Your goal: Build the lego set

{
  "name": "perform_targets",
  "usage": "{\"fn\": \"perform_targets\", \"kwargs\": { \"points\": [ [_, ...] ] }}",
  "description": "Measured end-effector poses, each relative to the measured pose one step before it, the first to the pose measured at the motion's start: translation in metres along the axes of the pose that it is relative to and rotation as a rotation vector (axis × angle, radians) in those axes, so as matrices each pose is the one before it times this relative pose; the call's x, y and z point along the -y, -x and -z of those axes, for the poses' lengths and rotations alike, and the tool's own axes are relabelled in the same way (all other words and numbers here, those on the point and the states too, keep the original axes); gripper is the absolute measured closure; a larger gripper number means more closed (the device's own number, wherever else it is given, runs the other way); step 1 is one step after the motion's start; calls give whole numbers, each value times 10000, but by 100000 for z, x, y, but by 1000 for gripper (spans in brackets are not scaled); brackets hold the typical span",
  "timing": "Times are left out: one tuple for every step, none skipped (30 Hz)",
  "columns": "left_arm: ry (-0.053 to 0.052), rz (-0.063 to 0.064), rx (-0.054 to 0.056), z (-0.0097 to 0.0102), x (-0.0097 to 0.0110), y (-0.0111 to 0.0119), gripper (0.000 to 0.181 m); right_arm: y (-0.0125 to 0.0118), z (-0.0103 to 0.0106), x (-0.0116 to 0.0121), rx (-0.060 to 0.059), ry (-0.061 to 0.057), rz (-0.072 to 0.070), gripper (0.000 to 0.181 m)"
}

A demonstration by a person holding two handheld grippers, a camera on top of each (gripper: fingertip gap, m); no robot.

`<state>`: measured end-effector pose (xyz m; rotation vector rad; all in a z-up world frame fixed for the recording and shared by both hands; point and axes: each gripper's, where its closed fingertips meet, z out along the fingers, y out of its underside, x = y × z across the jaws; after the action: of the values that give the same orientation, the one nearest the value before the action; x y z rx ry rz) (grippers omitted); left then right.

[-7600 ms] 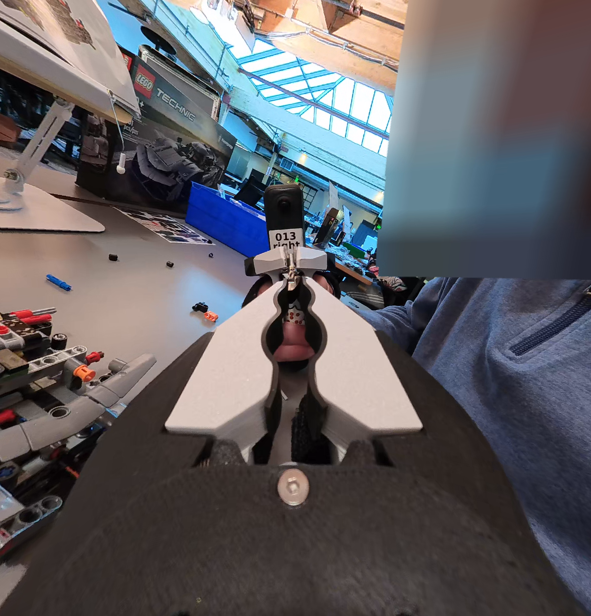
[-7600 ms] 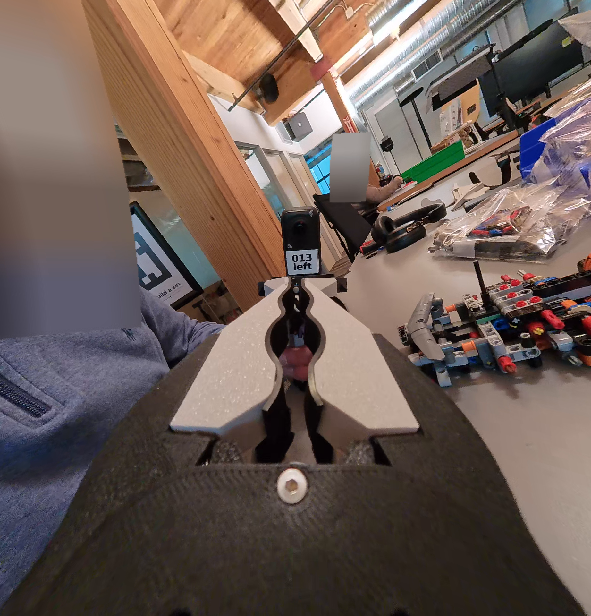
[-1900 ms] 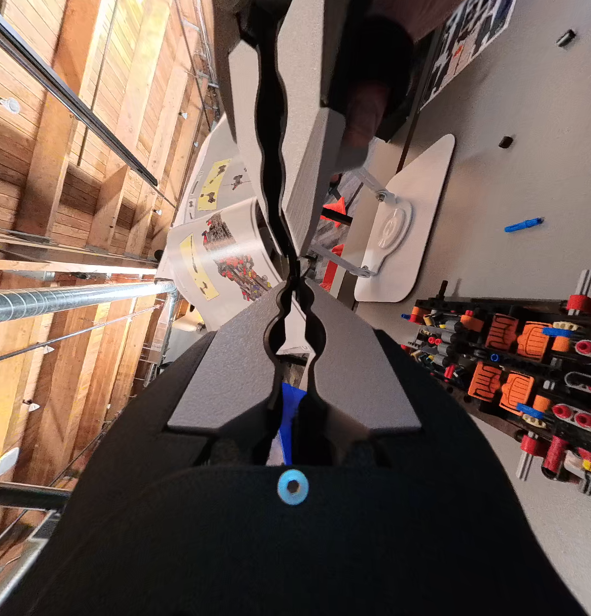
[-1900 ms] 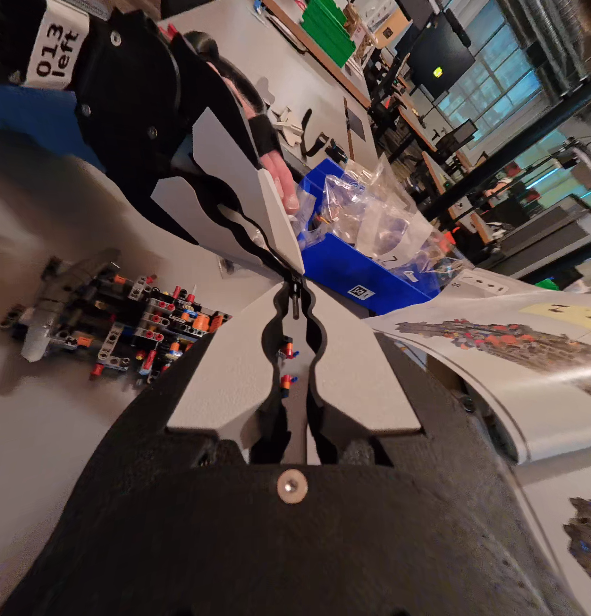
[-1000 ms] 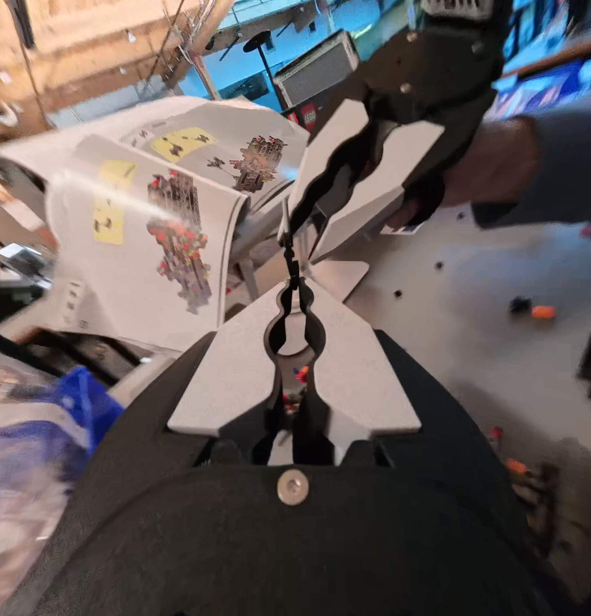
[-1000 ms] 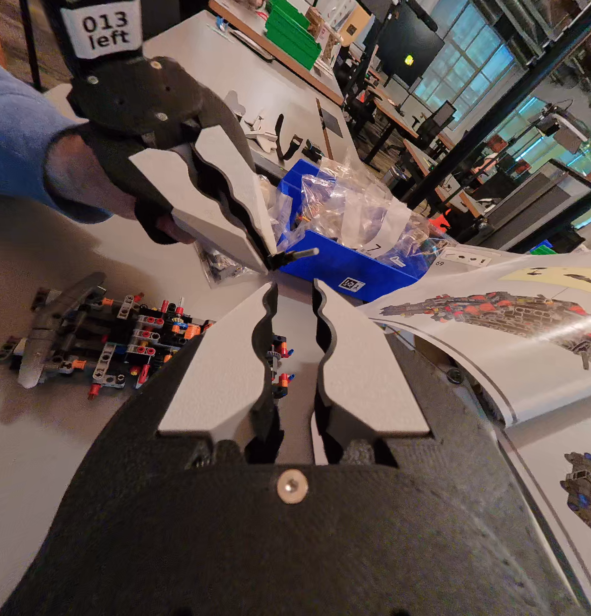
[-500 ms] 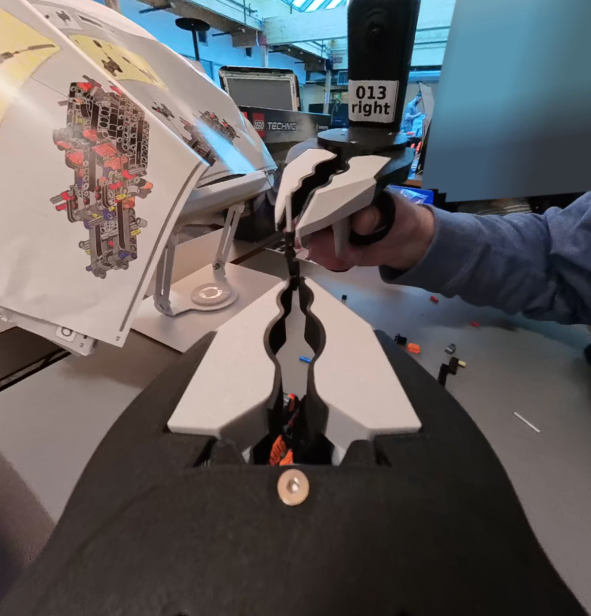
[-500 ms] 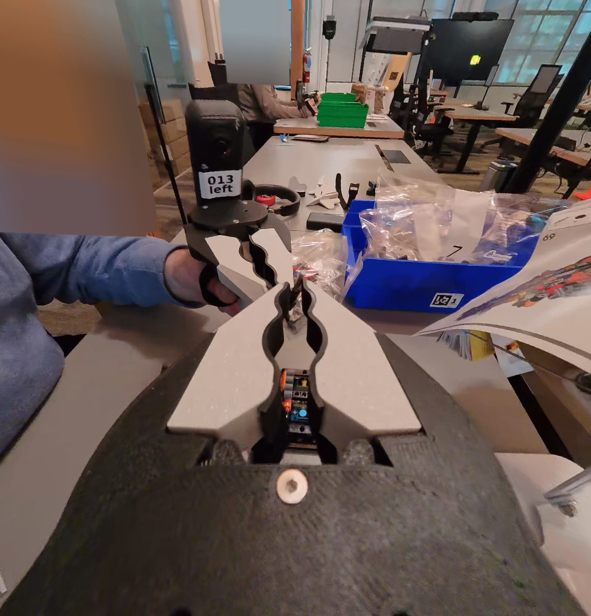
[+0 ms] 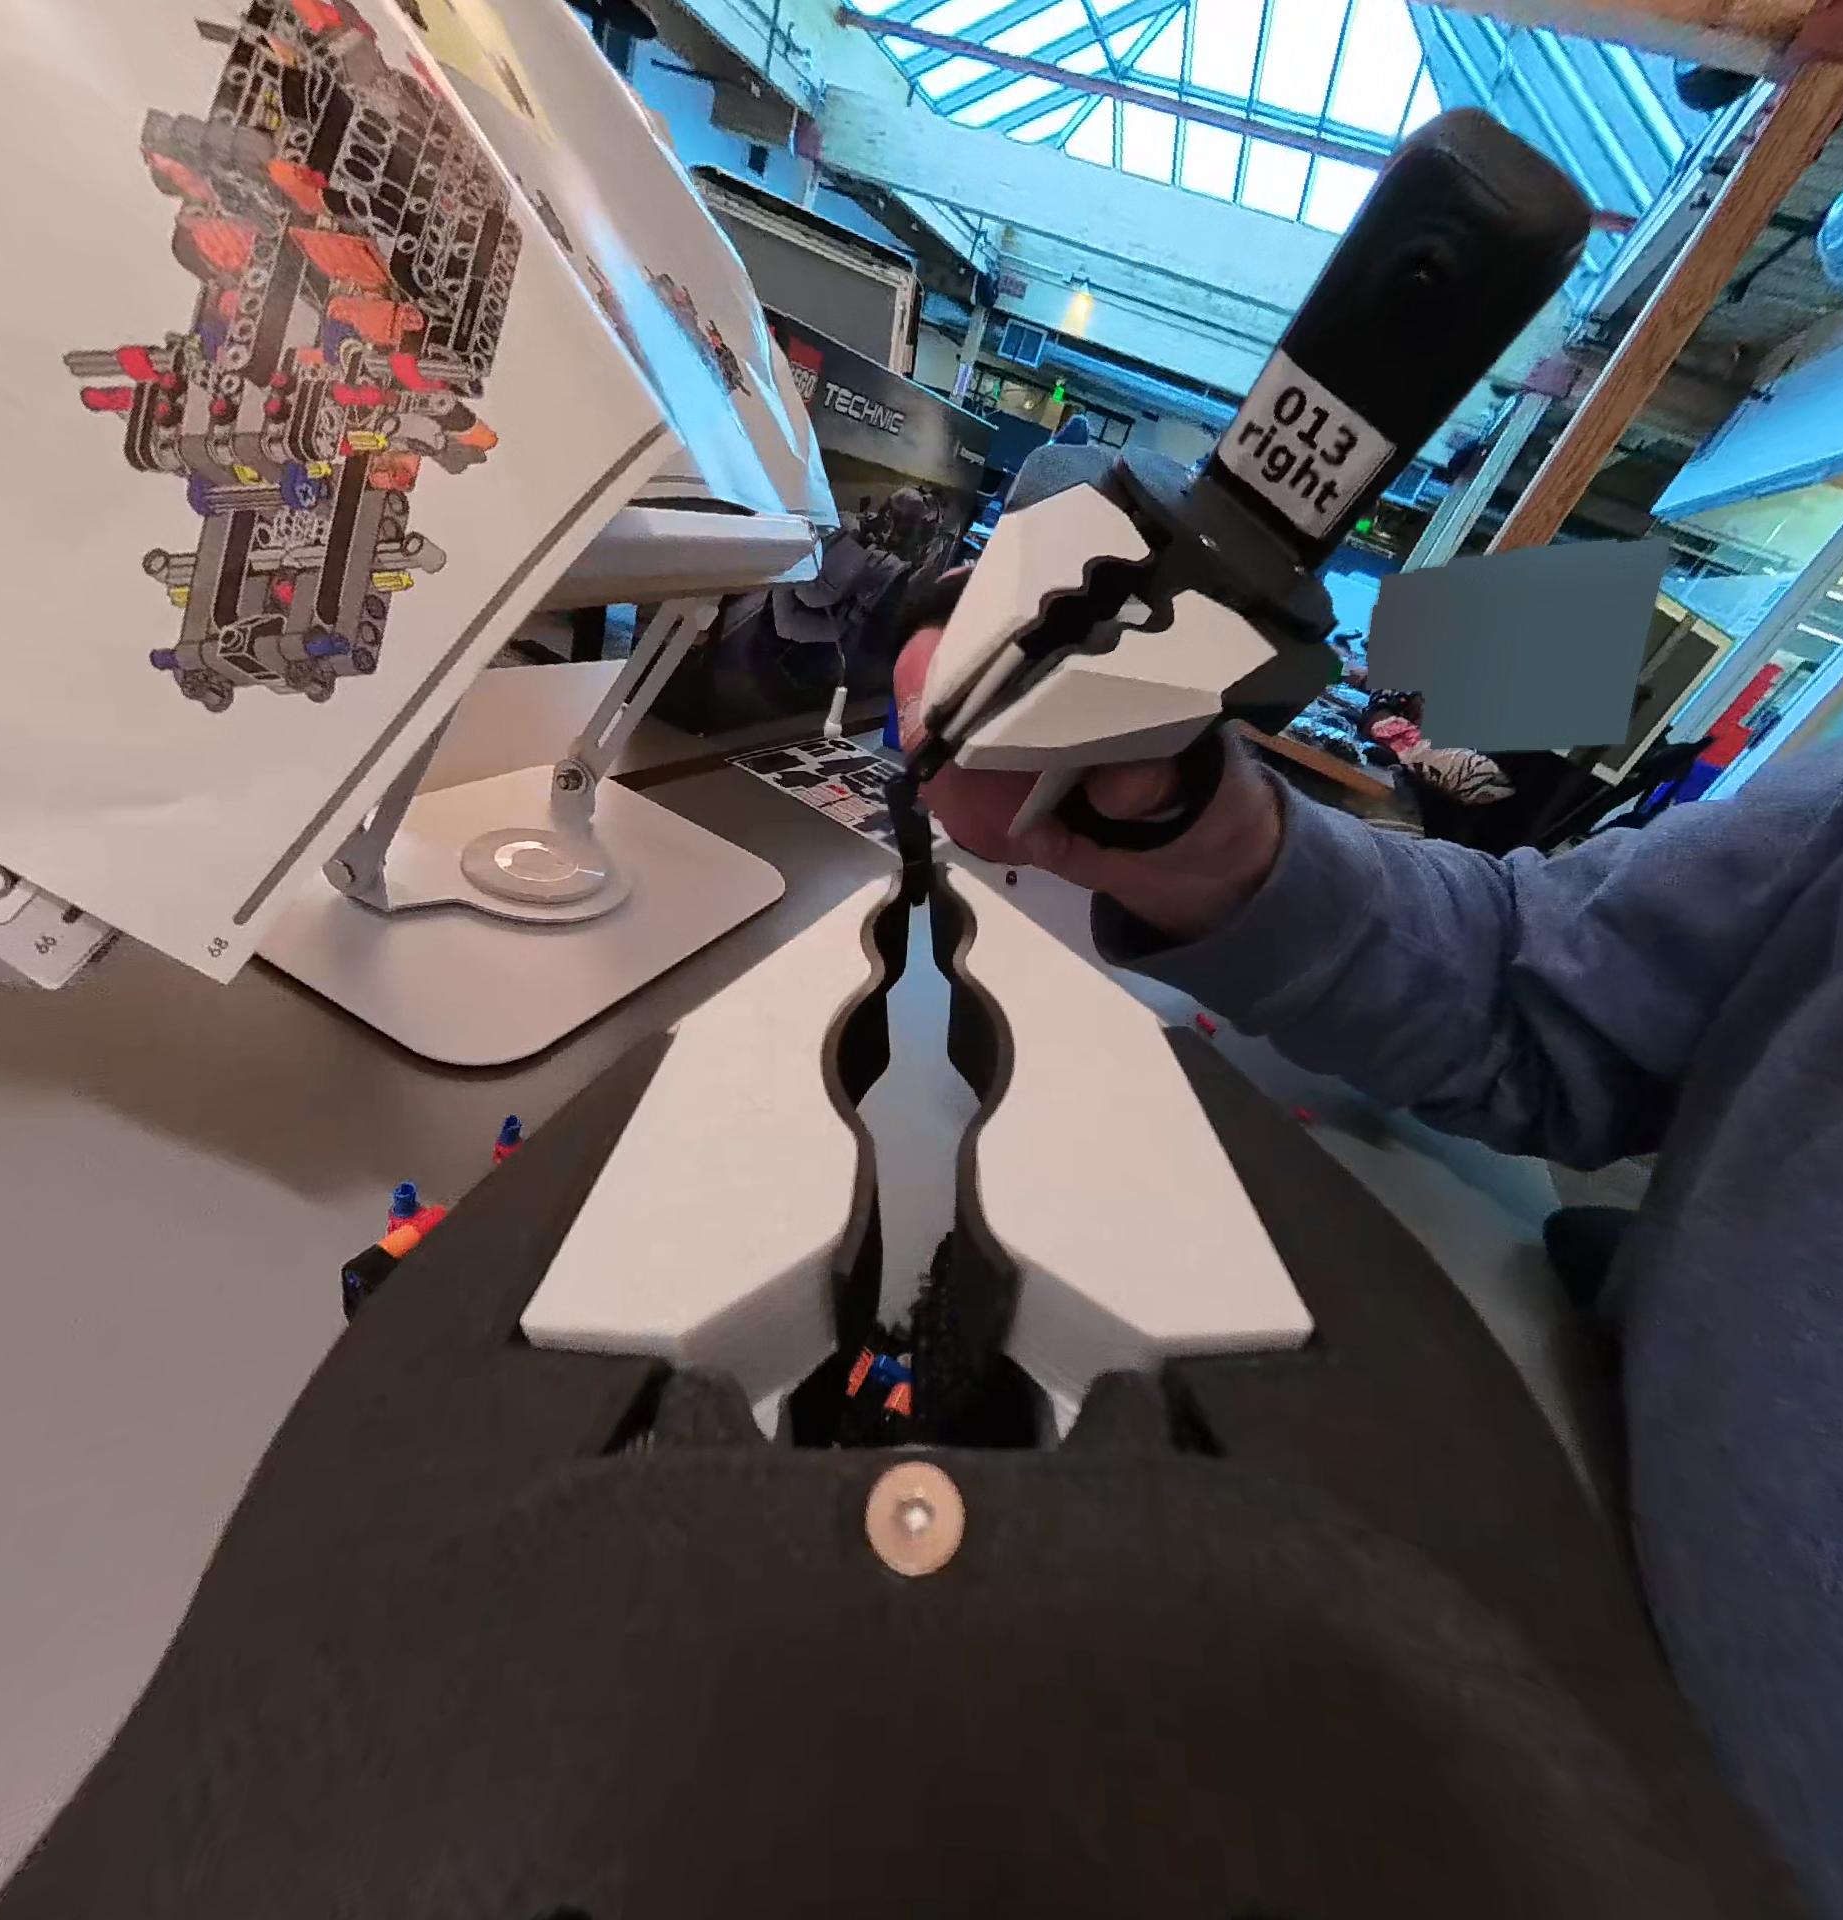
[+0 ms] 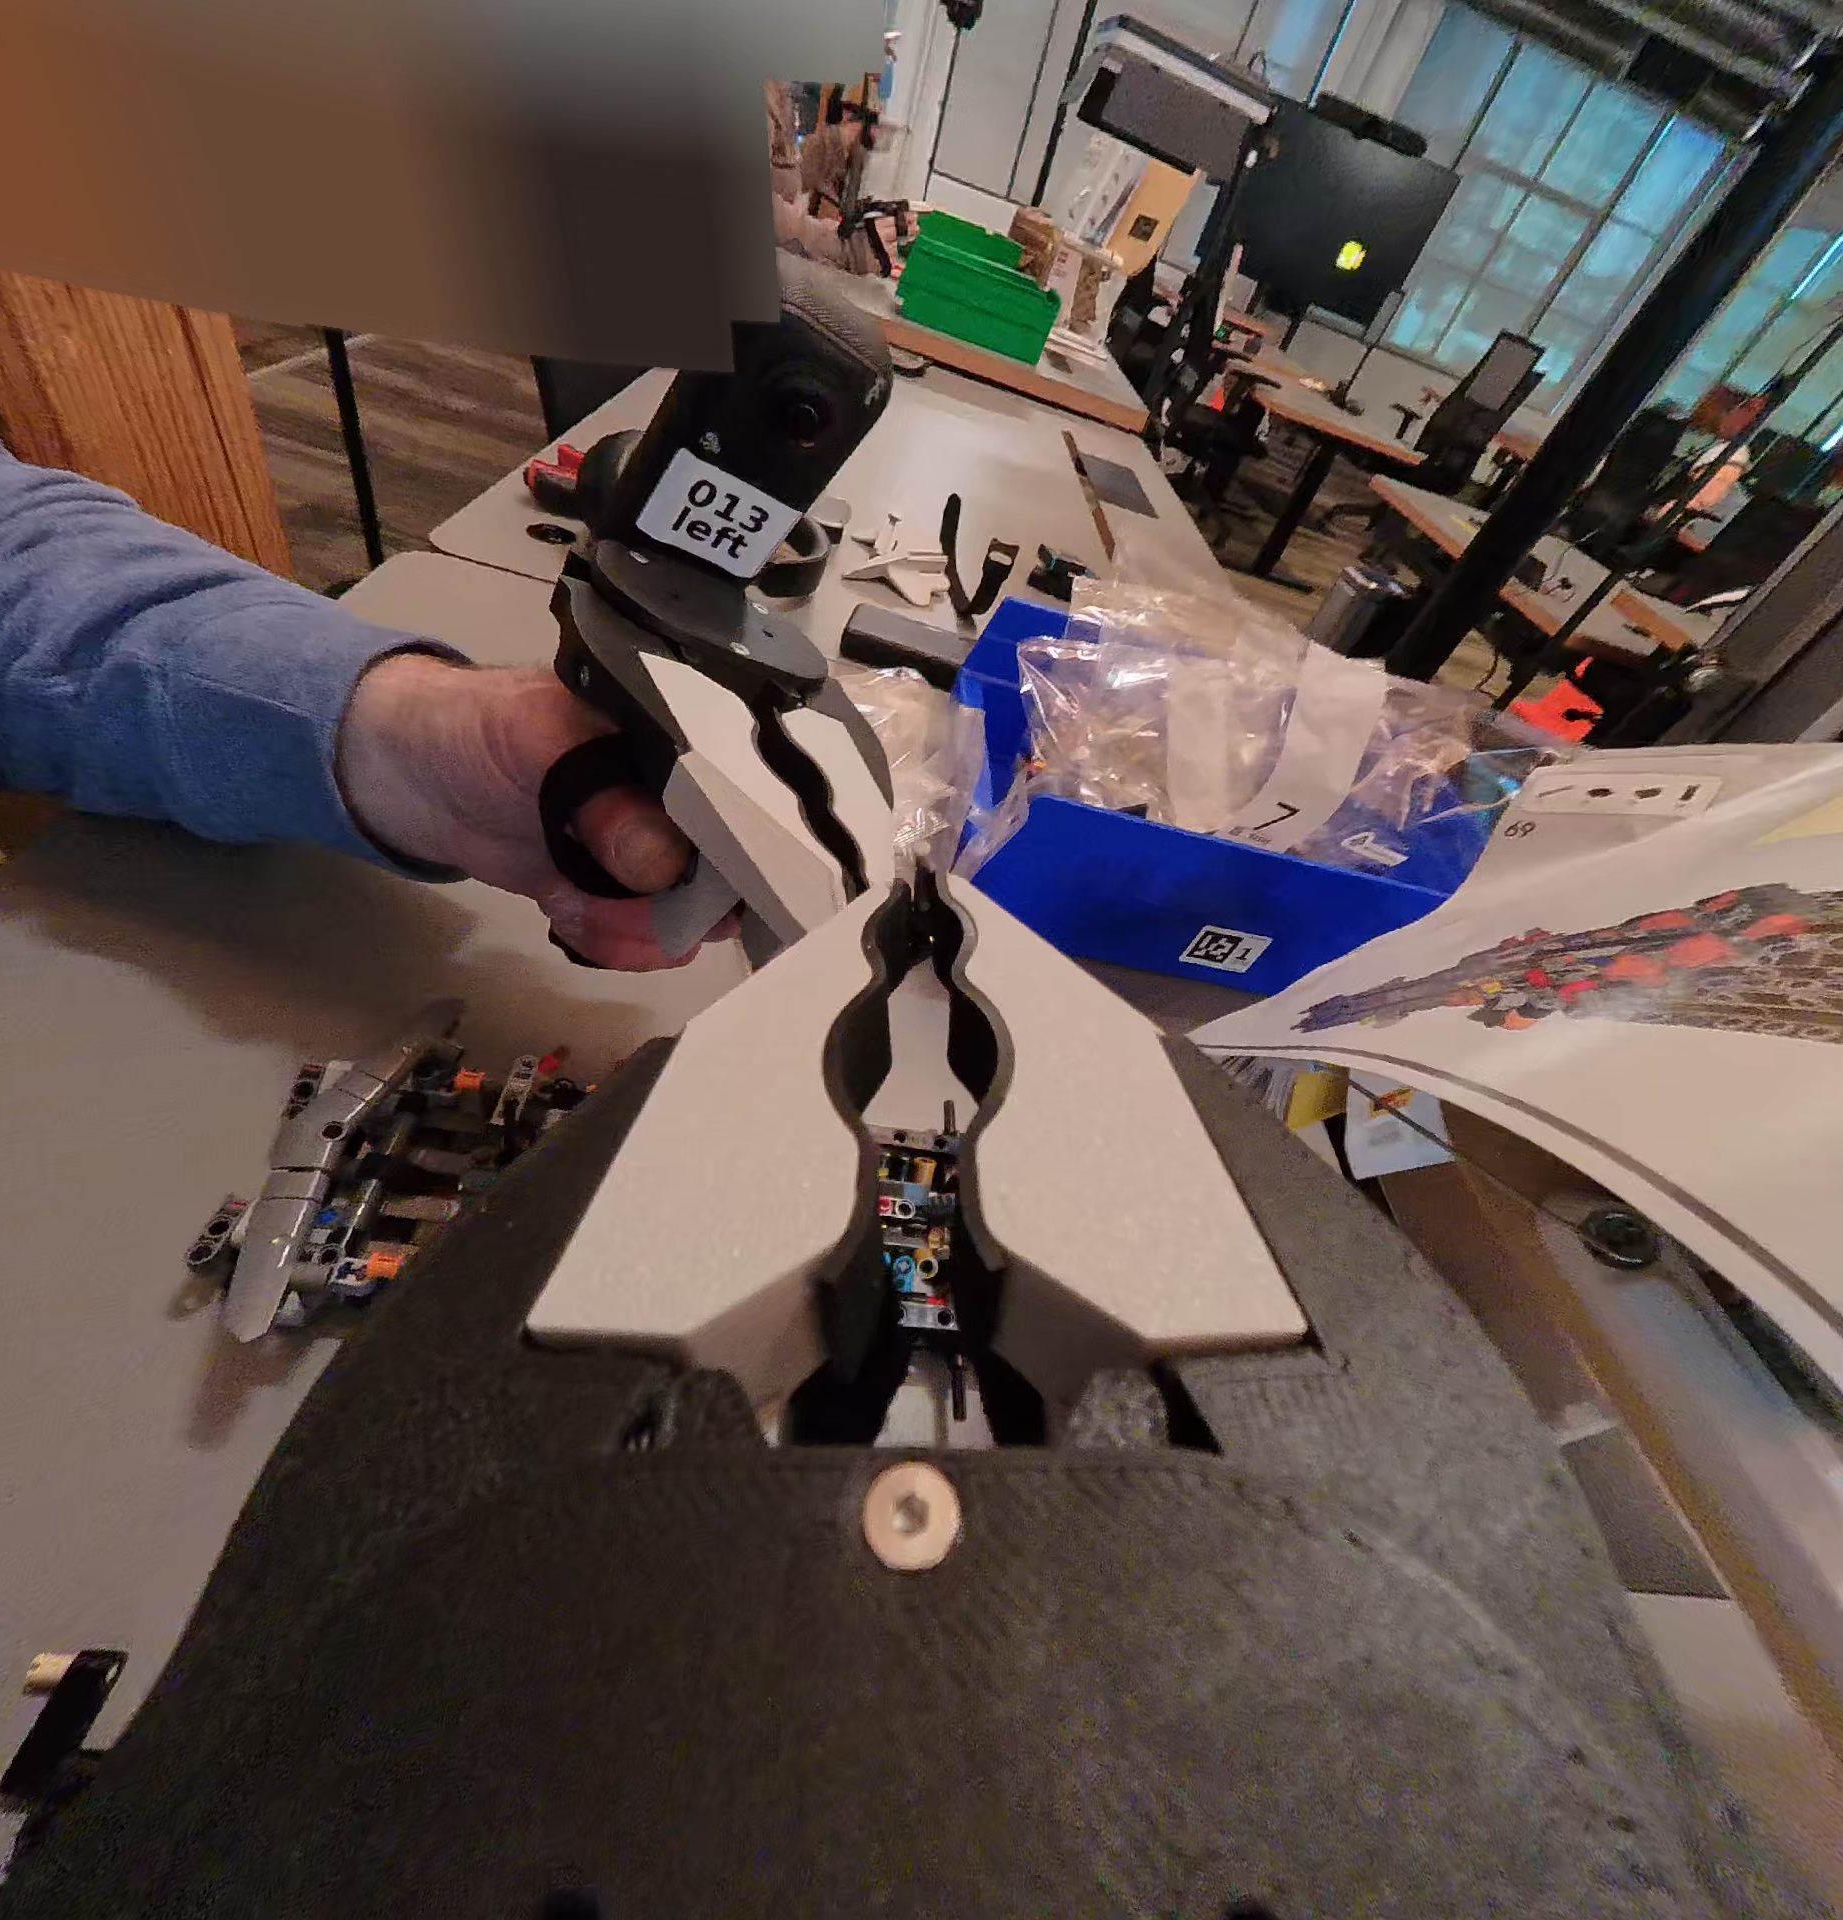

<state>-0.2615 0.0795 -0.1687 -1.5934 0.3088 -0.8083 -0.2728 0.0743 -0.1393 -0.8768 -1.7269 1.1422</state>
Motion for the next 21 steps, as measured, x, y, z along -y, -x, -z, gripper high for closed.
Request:
{"fn": "perform_targets", "kwargs": {
  "points": [
    [1,59,94,35,-74,252,180,13,-127,-108,55,68,-59,181],
    [34,12,170,96,-111,354,179,-50,-161,-182,13,85,-99,181],
    [219,-18,153,84,-368,285,171,-146,-161,-284,25,94,-215,181],
    [304,46,133,144,-537,333,161,-284,-111,-334,-2,39,-300,181],
    [285,-8,179,265,-577,446,159,-415,-87,-451,-2,57,-416,181],
    [242,-258,409,387,-566,736,159,-360,-174,-723,110,185,-546,181],
    [230,-401,428,425,-547,716,161,-292,-282,-909,173,276,-560,181],
    [176,-324,318,388,-398,575,163,-316,-339,-919,122,251,-463,181],
    [166,-327,248,310,-327,460,164,-288,-404,-915,88,235,-416,181],
    [261,-407,122,186,-418,282,165,-211,-469,-927,102,282,-408,181],
    [300,-390,1,119,-439,133,166,-179,-524,-775,50,230,-286,181],
    [251,-365,-94,44,-367,-22,166,-151,-548,-666,7,211,-181,181],
    [239,-343,-202,-69,-335,-218,166,-159,-566,-694,3,281,-178,181],
    [182,-343,-60,-128,-239,-57,167,-221,-512,-538,-28,205,-186,181],
    [159,-330,128,-190,-175,195,170,-148,-445,-393,12,112,-200,181],
    [185,-241,21,-244,-178,80,171,-130,-411,-443,39,157,-192,181],
    [235,-180,-62,-307,-225,-12,173,-271,-364,-541,-63,210,-149,181],
    [116,-182,-22,-271,-55,58,175,-270,-304,-437,-83,141,-128,181],
    [75,-133,18,-248,0,171,177,-142,-233,-294,-13,41,-168,181],
    [105,-91,-85,-281,-89,51,178,-86,-184,-223,-6,2,-168,181],
    [99,-41,-191,-309,-115,-77,179,-28,-171,-230,9,17,-100,181]
  ]
}}
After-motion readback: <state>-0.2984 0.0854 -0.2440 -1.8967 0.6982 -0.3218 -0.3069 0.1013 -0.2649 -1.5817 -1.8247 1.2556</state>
